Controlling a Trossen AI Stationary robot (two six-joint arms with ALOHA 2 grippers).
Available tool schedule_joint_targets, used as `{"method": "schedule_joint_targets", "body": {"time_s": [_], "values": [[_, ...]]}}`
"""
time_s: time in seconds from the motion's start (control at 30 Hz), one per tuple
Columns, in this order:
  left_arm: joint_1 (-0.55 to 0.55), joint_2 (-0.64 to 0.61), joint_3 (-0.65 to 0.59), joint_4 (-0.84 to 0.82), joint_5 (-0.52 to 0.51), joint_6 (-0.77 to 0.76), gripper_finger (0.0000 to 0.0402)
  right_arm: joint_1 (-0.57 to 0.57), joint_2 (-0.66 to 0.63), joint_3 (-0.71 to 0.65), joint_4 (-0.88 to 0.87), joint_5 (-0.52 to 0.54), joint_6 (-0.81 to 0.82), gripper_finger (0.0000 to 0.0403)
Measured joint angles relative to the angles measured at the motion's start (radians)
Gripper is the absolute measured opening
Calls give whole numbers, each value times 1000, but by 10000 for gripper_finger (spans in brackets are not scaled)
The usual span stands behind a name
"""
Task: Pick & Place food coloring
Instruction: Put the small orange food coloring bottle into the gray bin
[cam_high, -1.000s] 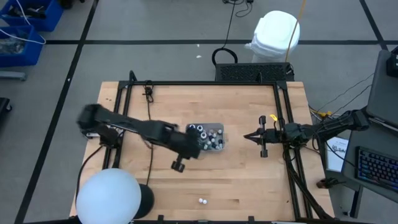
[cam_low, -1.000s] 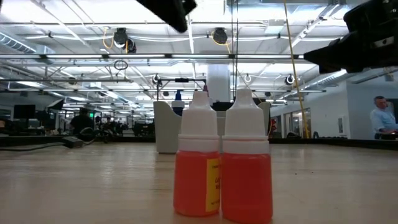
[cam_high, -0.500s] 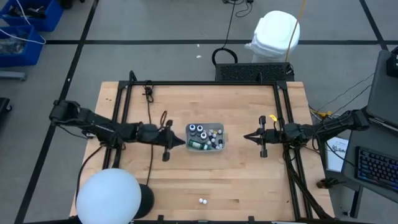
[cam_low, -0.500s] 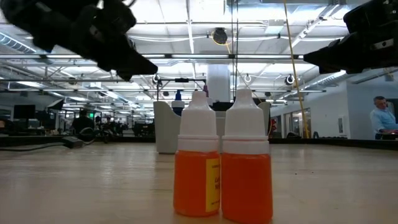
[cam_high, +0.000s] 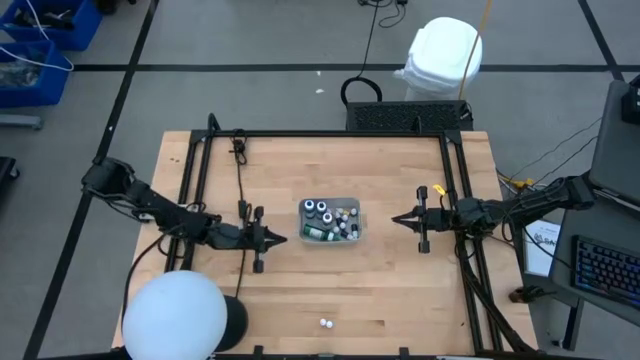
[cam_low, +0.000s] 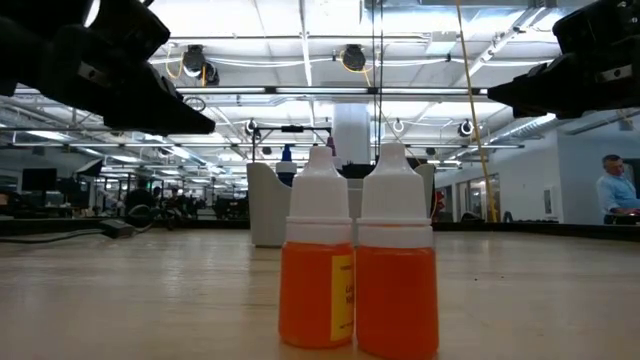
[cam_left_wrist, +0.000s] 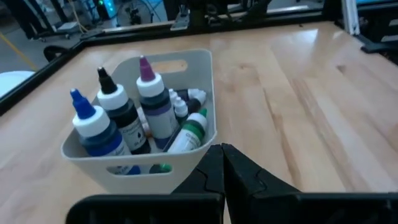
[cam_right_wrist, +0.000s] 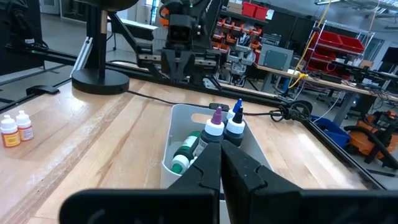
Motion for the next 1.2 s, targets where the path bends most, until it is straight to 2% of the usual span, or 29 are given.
{"method": "schedule_joint_targets", "body": {"time_s": [0.33, 0.43, 0.57, 0.7, 0.8, 0.87, 1.0, 1.1, 1.2], "values": [[-36, 0, -1, -18, -23, 11, 5, 0, 0, 0, 67, -1, -6, 0], [-49, -6, -1, -20, -82, 19, 5, 0, 0, 0, 75, -1, 11, 0], [-140, -102, 0, -38, -209, 91, 3, 0, 0, 0, 57, -5, 32, 0], [-219, -229, 0, -117, -250, 174, 3, 0, 0, 0, 45, -5, 33, 0], [-212, -299, 1, -172, -257, 204, 4, 0, 0, 0, 45, -6, 33, 0], [-178, -323, 1, -213, -235, 191, 3, 0, 0, 0, 45, -6, 34, 0], [-82, -328, -9, -263, -95, 130, 4, 0, 0, 0, 45, -6, 63, 0], [-35, -302, -42, -195, -33, 76, 2, 0, 0, 0, 46, -6, 75, 0], [-38, -263, -98, -77, -3, 86, 3, 0, 1, 0, 50, -6, 79, 0]]}}
